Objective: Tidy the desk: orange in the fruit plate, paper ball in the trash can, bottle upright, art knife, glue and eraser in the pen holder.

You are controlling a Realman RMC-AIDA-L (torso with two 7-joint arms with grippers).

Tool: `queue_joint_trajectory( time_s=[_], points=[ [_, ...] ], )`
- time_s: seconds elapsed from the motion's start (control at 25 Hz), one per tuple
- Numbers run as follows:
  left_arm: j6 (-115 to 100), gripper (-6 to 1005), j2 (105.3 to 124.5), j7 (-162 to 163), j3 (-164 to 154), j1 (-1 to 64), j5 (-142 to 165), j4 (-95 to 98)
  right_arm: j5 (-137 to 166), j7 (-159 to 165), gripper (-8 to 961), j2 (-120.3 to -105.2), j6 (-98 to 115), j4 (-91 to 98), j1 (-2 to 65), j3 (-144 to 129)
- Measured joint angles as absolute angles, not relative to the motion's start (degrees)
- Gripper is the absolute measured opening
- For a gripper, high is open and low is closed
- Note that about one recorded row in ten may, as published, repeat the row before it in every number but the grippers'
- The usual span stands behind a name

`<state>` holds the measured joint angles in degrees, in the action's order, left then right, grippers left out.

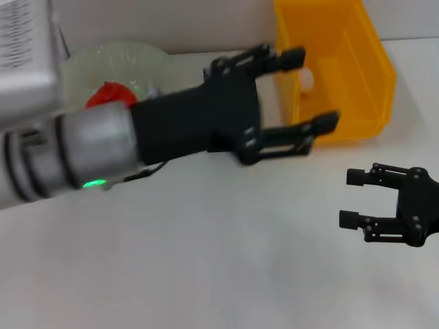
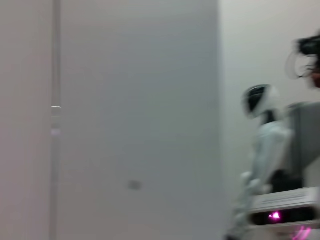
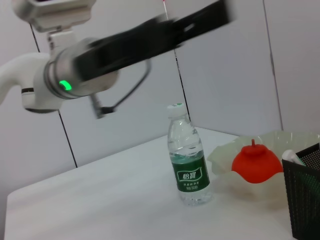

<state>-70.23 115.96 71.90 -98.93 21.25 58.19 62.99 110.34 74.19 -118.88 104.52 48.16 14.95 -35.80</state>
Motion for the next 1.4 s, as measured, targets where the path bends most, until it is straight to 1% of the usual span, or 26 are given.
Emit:
queue_joint_trajectory(
  time_s=[0.04, 0.08, 0.12, 0.16, 0.2, 0.32, 0.48, 0.64, 0.68, 0.72, 0.8, 0.96, 1.4],
  points=[
    [-75.4, 814, 116.1, 72.9, -95.9, 21.2, 59.7, 61.1, 110.3, 74.2, 802, -118.87, 104.5, 48.2, 15.0, -35.8],
    [-85.7, 829, 116.62, 72.5, -88.3, 21.6, 61.8, 54.5, 110.3, 74.1, 802, -118.91, 104.4, 48.1, 15.1, -35.8],
    [-85.7, 843, 116.62, 72.5, -88.3, 21.6, 61.8, 54.5, 110.3, 74.1, 802, -118.91, 104.4, 48.1, 15.1, -35.8],
    [-92.8, 857, 116.76, 70.9, -80.9, 22.4, 64.1, 46.7, 110.2, 74.0, 802, -118.92, 104.4, 48.0, 15.2, -35.8],
    [-92.8, 857, 116.76, 70.9, -80.9, 22.4, 64.1, 46.7, 110.2, 73.8, 802, -118.92, 104.4, 47.9, 15.3, -35.8],
    [-98.3, 857, 115.77, 61.6, -71.8, 23.5, 69.7, 31.5, 110.2, 73.3, 802, -118.96, 104.7, 47.6, 15.6, -35.8],
    [-97.4, 858, 115.16, 52.4, -70.3, 22.9, 73.6, 23.4, 109.0, 71.4, 802, -119.0, 106.6, 46.1, 15.8, -35.9],
    [-95.3, 858, 115.45, 49.5, -70.3, 22.2, 75.6, 21.8, 108.6, 69.3, 802, -119.0, 108.3, 45.0, 16.3, -36.2],
    [-91.8, 858, 116.21, 47.8, -70.5, 21.8, 77.0, 21.5, 108.6, 68.0, 802, -119.0, 109.1, 44.1, 16.9, -36.6],
    [-91.8, 858, 116.21, 47.8, -70.5, 21.8, 77.0, 21.5, 108.6, 68.0, 802, -119.0, 109.1, 44.1, 16.9, -36.6],
    [-89.0, 858, 117.21, 47.5, -70.6, 22.3, 79.7, 21.6, 108.9, 66.8, 802, -119.01, 109.7, 43.2, 17.4, -36.7],
    [-89.2, 859, 117.52, 48.7, -70.6, 23.4, 81.4, 21.4, 109.1, 65.7, 802, -119.01, 110.4, 42.1, 18.0, -36.8],
    [-90.9, 857, 116.58, 51.3, -70.0, 22.5, 81.2, 21.4, 112.0, 67.6, 802, -119.16, 107.1, 41.5, 19.3, -37.2]
  ],
)
